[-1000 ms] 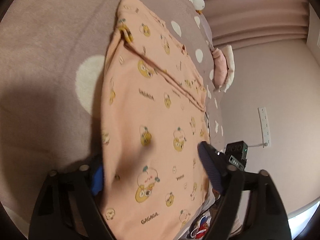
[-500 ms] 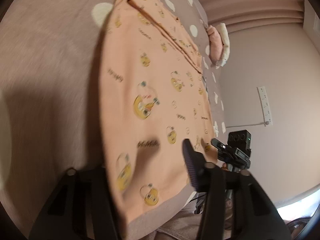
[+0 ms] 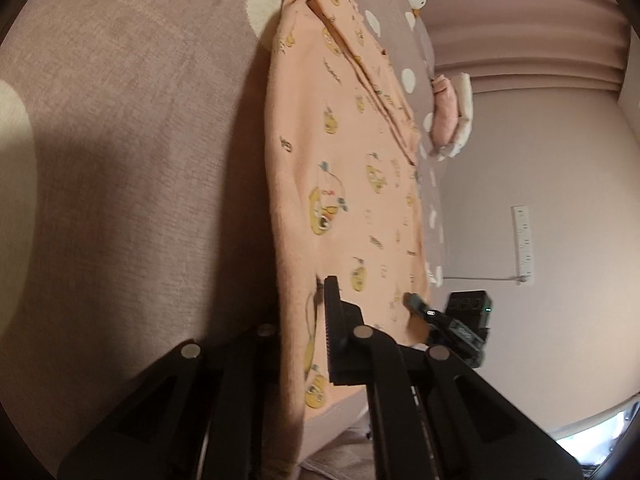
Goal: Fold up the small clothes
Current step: 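Grasp the shirt hem with both grippers, then lift the hem and fold it toward the collar with both grippers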
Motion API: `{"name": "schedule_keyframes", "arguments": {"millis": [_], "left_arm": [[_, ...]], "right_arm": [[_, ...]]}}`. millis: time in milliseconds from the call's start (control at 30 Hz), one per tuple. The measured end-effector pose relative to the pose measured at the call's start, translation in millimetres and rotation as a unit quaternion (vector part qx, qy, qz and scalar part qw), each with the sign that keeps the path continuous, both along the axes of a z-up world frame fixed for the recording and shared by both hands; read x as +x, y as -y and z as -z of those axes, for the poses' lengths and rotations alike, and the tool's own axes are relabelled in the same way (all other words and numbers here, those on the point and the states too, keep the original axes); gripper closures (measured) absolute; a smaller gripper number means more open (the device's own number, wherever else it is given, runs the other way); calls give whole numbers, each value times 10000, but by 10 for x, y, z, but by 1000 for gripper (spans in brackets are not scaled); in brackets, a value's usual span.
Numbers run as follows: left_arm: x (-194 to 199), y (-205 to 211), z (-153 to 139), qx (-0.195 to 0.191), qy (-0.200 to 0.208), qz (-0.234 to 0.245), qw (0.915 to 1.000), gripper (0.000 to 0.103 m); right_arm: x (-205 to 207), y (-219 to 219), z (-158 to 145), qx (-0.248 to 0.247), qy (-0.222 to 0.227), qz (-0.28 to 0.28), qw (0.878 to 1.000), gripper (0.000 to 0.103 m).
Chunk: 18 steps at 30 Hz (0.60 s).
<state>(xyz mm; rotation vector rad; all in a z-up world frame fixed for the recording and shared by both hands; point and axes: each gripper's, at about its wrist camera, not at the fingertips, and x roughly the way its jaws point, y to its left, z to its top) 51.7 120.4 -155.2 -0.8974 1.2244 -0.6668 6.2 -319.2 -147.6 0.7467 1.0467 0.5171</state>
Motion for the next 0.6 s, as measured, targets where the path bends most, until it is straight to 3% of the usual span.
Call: {"name": "schedule_keyframes", "arguments": {"millis": [33,267,600], "left_arm": [[-9,-1,-27,-117,41,13,9999,98],[-29,-46,-226,-791,330,-91,9963,98],[123,-111,-662,-791,913,-158,9925,98]], "right_arm": [[-3,-3,-3,22,2,11,10000,92],[9,-80,-311,291,689,-111,9971,94],[126,-79,-596,816,1264,-9,9886,94]]}}
